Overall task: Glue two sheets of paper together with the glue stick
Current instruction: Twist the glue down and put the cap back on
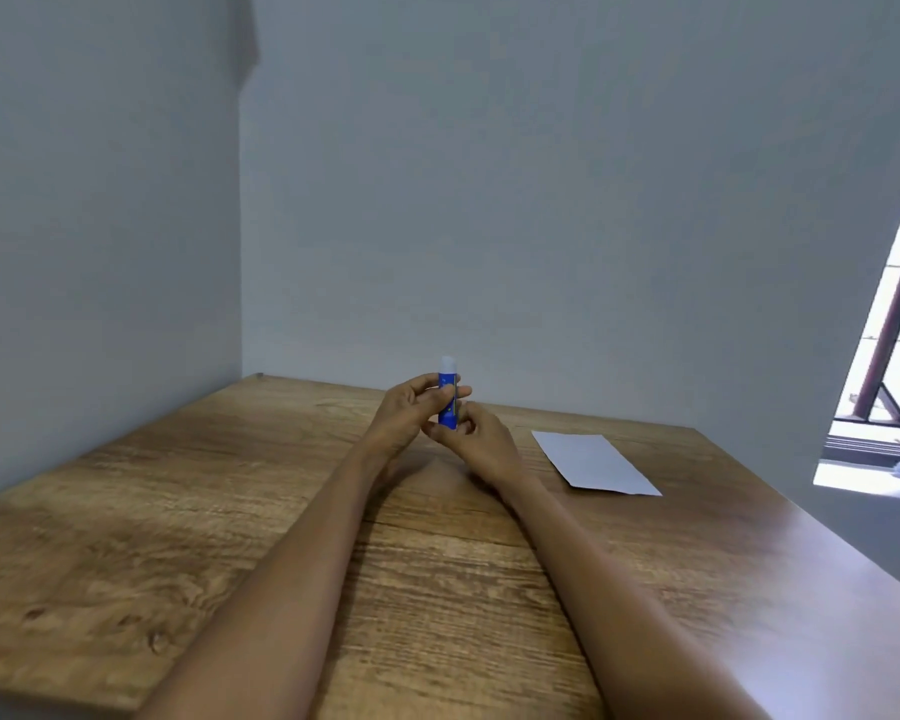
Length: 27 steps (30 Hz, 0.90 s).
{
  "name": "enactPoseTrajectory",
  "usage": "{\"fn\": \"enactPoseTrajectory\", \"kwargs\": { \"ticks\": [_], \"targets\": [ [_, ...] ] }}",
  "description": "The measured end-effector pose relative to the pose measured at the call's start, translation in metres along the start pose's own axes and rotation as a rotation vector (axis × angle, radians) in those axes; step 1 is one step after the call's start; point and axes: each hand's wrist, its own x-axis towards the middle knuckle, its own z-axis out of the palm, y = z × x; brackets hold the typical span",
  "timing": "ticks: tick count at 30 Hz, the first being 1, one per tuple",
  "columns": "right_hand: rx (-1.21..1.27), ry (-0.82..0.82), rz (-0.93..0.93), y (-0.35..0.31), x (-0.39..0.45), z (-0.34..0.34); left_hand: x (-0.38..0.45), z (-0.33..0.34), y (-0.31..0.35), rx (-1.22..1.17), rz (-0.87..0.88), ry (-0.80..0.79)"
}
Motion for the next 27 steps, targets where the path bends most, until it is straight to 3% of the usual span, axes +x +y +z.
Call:
{"fn": "enactPoseTrajectory", "kwargs": {
  "ticks": [3,5,10,12,17,19,24,27],
  "targets": [
    [0.110,-0.161,-0.002,-0.005,-0.003,0.000,-0.001,-0.001,0.002,0.015,0.011,0.021],
    [0.081,-0.151,0.010,-0.003,0.000,0.001,-0.001,-0.002,0.004,0.015,0.024,0.044],
    [-0.231,0.195,-0.051,0.006,0.009,0.007,-0.002,0.002,0.008,0.010,0.045,0.080],
    [-0.261,0.245,-0.040,0.007,0.010,0.009,-0.003,0.005,0.007,0.024,0.045,0.055],
    [-0.063,-0.037,-0.082,0.014,0.012,0.008,-0.002,-0.001,0.005,0.010,0.031,0.065],
    [-0.031,-0.058,-0.136,0.011,0.012,0.008,-0.001,-0.002,0.006,0.001,0.048,0.082],
    [-0.276,0.208,-0.156,0.016,0.015,0.003,-0.001,0.001,0.007,0.007,0.076,0.070],
    [-0.249,0.231,-0.097,0.017,0.014,0.003,0.000,0.002,0.004,0.028,0.061,0.048]
  ]
}}
